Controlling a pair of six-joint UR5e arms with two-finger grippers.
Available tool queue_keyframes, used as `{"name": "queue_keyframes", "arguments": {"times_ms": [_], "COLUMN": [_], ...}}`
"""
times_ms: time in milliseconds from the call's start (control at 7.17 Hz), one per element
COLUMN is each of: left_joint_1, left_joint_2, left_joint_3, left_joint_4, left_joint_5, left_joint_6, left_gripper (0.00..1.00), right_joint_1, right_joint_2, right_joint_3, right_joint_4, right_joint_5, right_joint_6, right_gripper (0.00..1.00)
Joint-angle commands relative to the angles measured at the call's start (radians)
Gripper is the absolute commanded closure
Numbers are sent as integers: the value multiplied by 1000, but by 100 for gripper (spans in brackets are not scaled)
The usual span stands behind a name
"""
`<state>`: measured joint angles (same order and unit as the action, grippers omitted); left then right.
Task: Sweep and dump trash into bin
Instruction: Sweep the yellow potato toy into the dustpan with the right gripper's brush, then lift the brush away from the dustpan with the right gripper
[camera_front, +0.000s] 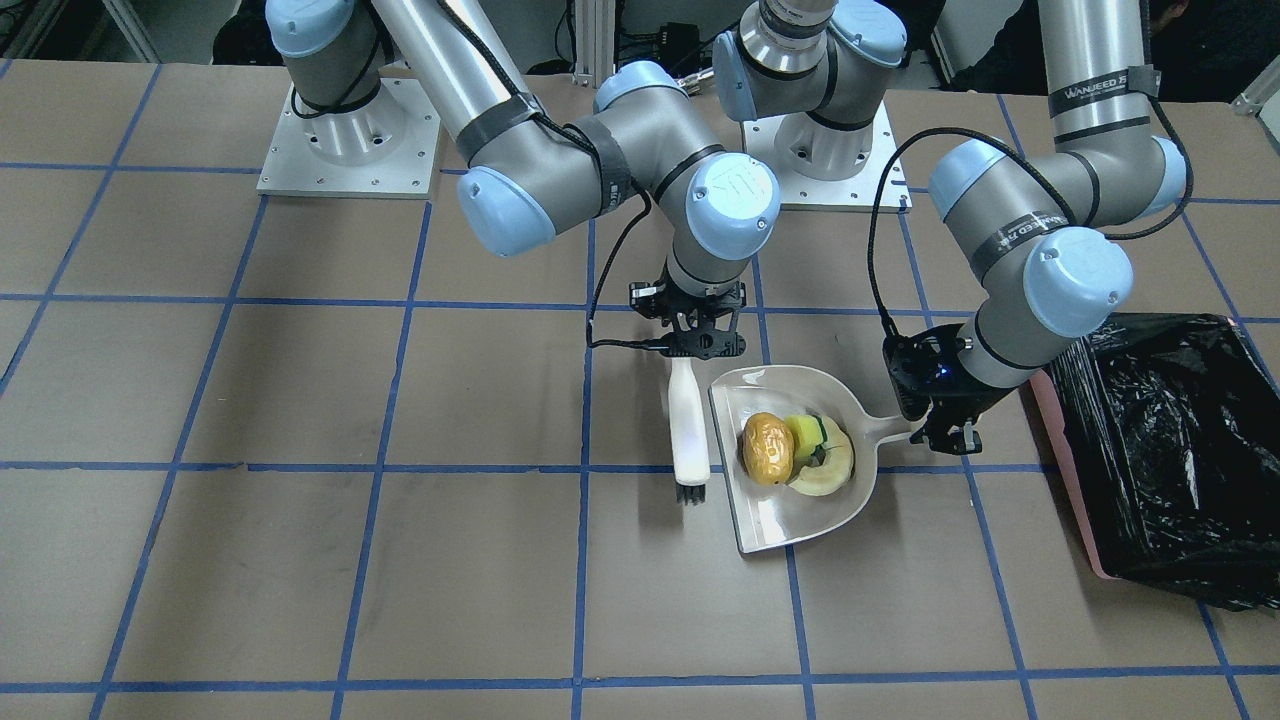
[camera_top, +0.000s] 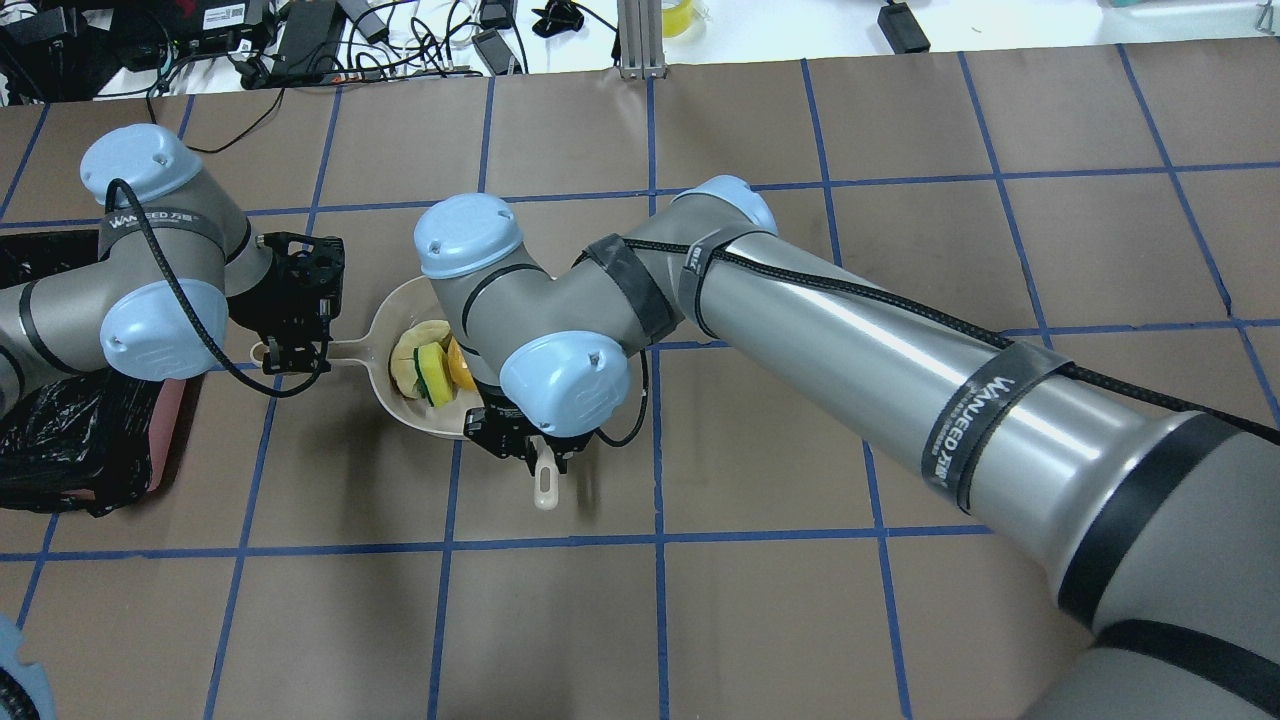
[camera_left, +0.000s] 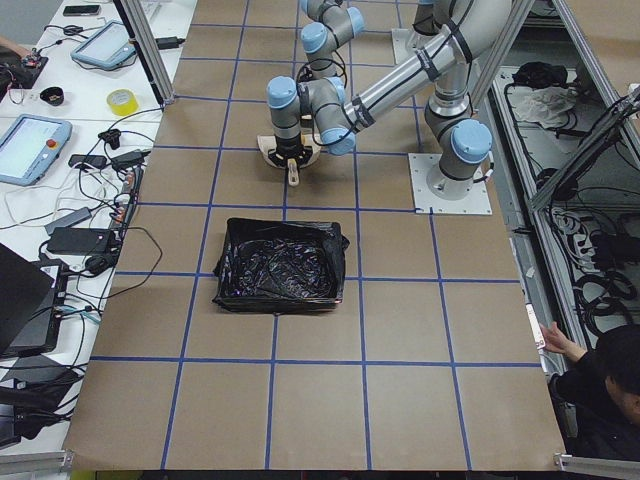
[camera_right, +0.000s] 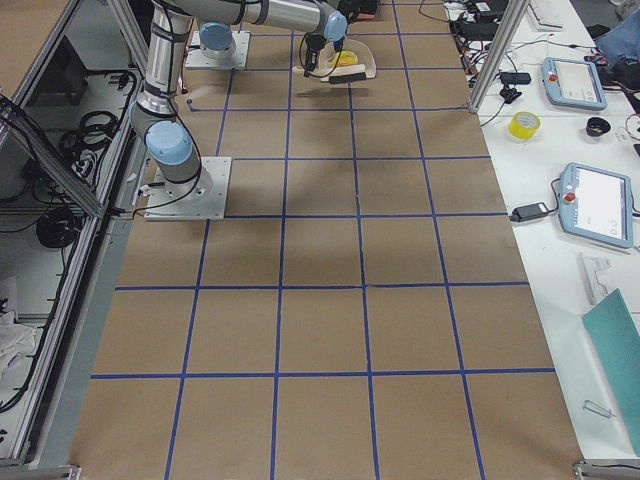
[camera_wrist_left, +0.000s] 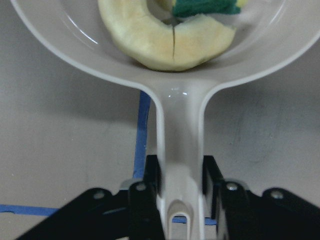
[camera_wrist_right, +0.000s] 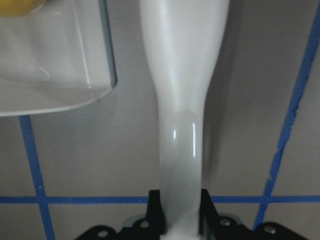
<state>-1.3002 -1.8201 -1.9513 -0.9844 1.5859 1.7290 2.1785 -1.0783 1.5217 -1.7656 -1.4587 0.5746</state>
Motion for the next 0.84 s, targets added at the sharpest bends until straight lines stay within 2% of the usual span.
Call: {"name": "queue_keyframes", "arguments": {"times_ms": [0, 140, 279, 419, 698], "left_joint_1": [-1, -1, 4, 7, 34], "left_joint_2": [14, 24, 27, 30, 39], "left_joint_3": [0, 0, 0, 0, 0], "left_joint_4": [-2, -3, -5, -10, -25], "left_joint_5": [2, 2, -9, -13, -61], "left_joint_6": [1, 7, 6, -2, -5], "left_gripper": [100, 100, 100, 100, 100], "right_joint_1": [-128, -188, -259, -352, -568], "right_joint_2": [-78, -127, -153, -175, -180], "right_joint_3": [6, 17, 55, 66, 72], "right_joint_4": [125, 168, 173, 170, 178], "right_joint_5": [-28, -38, -117, -150, -227], "right_joint_6": [-24, -31, -86, -143, -415], "right_gripper": [97, 99, 100, 100, 100]}}
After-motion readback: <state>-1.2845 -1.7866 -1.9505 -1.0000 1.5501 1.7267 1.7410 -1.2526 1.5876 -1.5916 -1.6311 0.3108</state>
